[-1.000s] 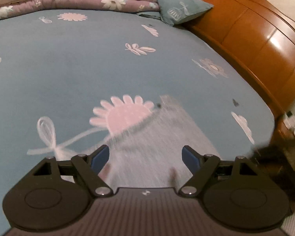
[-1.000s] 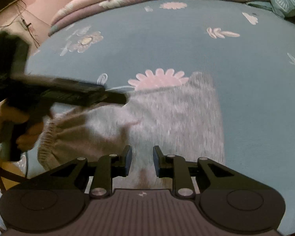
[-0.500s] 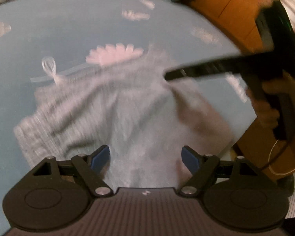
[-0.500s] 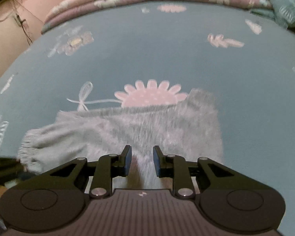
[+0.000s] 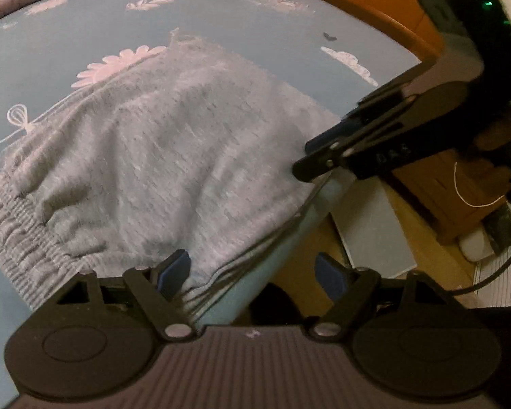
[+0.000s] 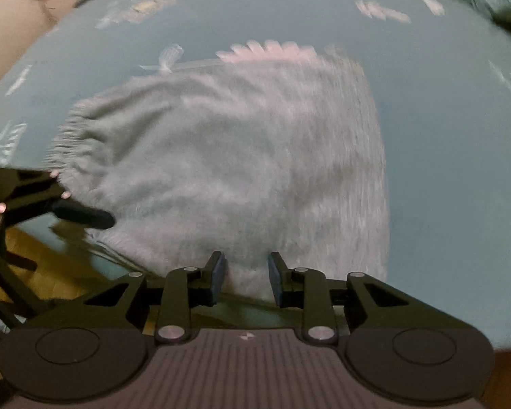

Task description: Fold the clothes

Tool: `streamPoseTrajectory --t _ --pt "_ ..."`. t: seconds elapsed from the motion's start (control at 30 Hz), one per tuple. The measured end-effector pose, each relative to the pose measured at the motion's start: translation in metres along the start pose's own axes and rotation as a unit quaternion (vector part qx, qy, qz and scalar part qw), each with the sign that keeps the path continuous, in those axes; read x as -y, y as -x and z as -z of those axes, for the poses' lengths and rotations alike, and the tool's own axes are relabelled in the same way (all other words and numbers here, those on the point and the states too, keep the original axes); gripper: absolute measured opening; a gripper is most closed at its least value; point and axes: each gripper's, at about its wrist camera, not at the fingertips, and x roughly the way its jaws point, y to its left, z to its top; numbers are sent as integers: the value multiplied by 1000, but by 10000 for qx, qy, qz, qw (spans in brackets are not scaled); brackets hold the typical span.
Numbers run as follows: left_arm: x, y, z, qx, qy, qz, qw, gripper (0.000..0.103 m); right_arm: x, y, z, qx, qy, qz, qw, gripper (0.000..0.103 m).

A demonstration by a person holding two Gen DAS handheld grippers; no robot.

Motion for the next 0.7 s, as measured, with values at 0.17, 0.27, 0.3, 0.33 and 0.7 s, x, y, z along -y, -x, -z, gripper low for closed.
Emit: streamPoseTrajectory --t 0.17,0.27,0.3,0.33,0.7 --pt "6 35 -5 359 1 -20 9994 82 -8 34 5 369 16 122 9992 42" --pt "-1 28 0 205 182 -187 9995 82 -3 29 6 404 -109 333 9986 43" --pt "-7 21 4 62 344 -226 9991 82 2 23 7 336 -238 336 9986 43" --pt "-12 13 9 -96 500 -285 9983 82 7 15 8 247 -379 317 9985 43" --pt "-43 30 -10 561 1021 -740 9904 83 35 19 2 378 -915 409 9942 43"
